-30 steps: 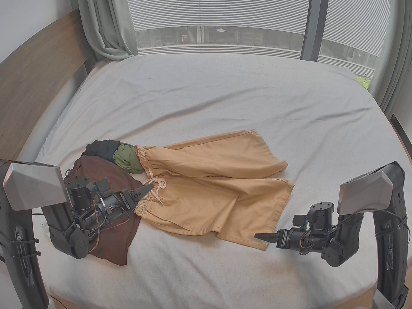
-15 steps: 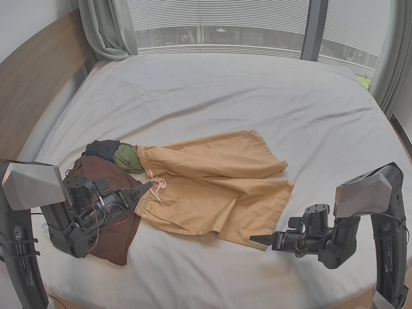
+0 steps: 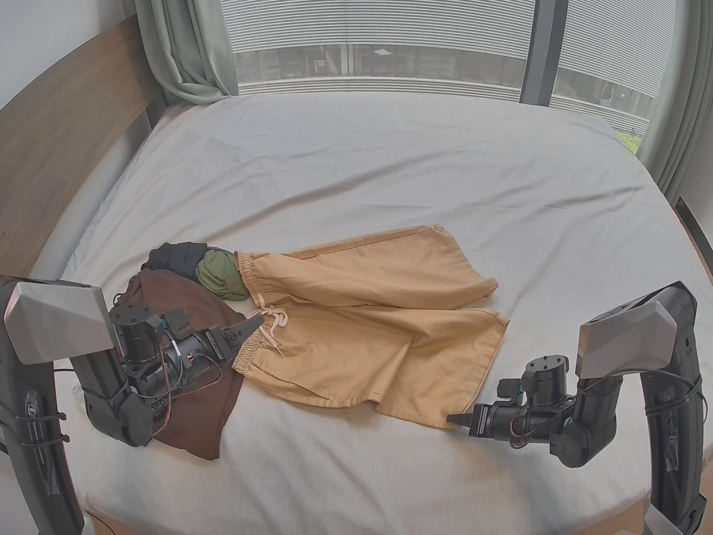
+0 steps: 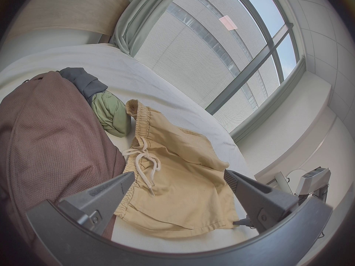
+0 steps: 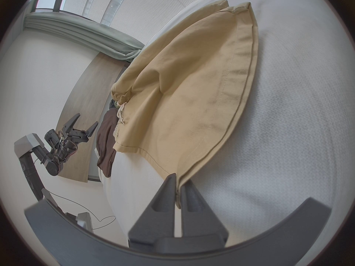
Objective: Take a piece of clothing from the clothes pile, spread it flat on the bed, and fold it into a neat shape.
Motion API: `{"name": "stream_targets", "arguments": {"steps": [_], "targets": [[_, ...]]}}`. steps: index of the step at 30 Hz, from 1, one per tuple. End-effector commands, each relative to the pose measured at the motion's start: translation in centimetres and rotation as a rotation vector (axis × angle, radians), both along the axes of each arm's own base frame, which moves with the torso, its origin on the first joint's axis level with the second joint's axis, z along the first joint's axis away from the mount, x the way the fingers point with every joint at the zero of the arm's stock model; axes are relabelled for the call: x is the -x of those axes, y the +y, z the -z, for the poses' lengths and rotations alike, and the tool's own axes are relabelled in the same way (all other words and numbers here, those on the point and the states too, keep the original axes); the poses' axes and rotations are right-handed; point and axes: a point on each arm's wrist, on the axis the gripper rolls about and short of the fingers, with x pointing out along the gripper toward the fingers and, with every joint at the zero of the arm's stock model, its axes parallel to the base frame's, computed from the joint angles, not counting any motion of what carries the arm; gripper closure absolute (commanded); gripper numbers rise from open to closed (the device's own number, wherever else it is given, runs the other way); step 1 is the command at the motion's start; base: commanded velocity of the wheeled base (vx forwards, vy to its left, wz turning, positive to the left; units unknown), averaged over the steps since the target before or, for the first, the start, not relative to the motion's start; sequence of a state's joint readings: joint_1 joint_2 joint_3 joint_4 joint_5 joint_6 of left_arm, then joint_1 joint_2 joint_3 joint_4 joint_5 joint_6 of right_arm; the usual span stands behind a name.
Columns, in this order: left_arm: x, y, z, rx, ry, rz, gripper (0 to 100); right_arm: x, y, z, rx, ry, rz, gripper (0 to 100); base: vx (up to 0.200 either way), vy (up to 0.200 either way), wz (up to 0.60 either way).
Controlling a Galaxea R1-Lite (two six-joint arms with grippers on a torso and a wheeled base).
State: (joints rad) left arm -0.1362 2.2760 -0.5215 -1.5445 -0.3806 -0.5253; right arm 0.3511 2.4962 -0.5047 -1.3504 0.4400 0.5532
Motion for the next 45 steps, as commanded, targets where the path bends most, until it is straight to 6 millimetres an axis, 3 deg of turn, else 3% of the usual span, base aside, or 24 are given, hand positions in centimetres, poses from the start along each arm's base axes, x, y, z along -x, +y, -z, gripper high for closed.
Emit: {"name": "stream_targets", "arguments": {"steps": [1,7,16,24,33,45], "targets": [[0.0,-0.1,0.2,-0.001,0.006,0.002,0,0.0,-0.1,0.0,0.0,0.0,0.001,100,0.0,0.0,0.0],[0.0,0.1,1.3,-0.002,0.043,-0.004,0,0.0,-0.5,0.0,0.002,0.0,0.014,100,0.0,0.0,0.0],[-0.2,0.9,5.0,-0.007,0.152,-0.028,0,-0.2,-0.8,0.0,0.003,-0.001,0.023,100,0.0,0.0,0.0],[-0.7,1.0,6.8,-0.011,0.183,-0.037,0,-0.2,-0.7,0.0,0.005,-0.005,0.027,100,0.0,0.0,0.0],[-1.1,1.2,8.0,-0.019,0.196,-0.051,0,-0.3,-0.7,0.0,0.005,-0.007,0.026,100,0.0,0.0,0.0],[-1.9,0.8,7.7,-0.015,0.159,-0.04,0,-0.3,-0.8,0.1,0.006,-0.008,0.027,100,0.0,0.0,0.0]]}}
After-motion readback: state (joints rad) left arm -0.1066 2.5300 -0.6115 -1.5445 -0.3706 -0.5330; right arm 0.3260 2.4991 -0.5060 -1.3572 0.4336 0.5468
